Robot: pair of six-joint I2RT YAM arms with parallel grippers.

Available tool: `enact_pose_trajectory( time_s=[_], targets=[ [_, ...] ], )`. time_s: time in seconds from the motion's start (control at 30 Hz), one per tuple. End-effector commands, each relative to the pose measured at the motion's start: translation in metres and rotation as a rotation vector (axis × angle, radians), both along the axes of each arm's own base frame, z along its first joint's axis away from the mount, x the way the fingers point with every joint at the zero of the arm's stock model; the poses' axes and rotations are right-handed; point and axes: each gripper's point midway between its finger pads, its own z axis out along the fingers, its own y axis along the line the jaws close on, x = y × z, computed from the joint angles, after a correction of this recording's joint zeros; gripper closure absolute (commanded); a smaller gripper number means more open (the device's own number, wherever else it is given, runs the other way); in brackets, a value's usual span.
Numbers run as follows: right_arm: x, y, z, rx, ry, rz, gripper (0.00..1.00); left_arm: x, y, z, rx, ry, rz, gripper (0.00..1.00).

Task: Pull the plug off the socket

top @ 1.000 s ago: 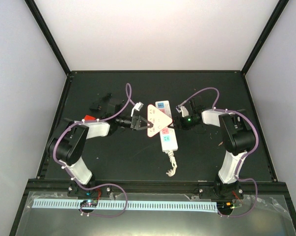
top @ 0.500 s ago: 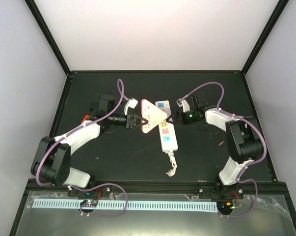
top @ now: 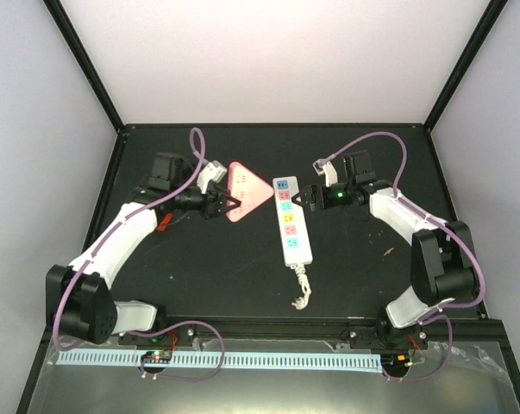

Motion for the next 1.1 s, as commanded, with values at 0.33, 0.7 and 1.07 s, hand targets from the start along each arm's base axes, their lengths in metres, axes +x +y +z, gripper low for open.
enact_pose_trajectory(
  time_s=[0.33,0.7,1.07],
  targets=[
    [-0.021,-0.003,-0.002,-0.003,-0.045,0.056,0.01,-0.042,0.1,-0.025,0.241,0.0,0.092,0.98],
    [-0.022,-0.002,-0.01,-0.004,-0.039,0.07,0.0,-0.069,0.178,-0.052,0.321,0.121,0.187,0.98],
    [-0.023,-0.003,-0.015,-0.013,-0.032,0.071,0.01,-0.103,0.23,-0.099,0.29,0.325,0.263,0.98]
  ],
)
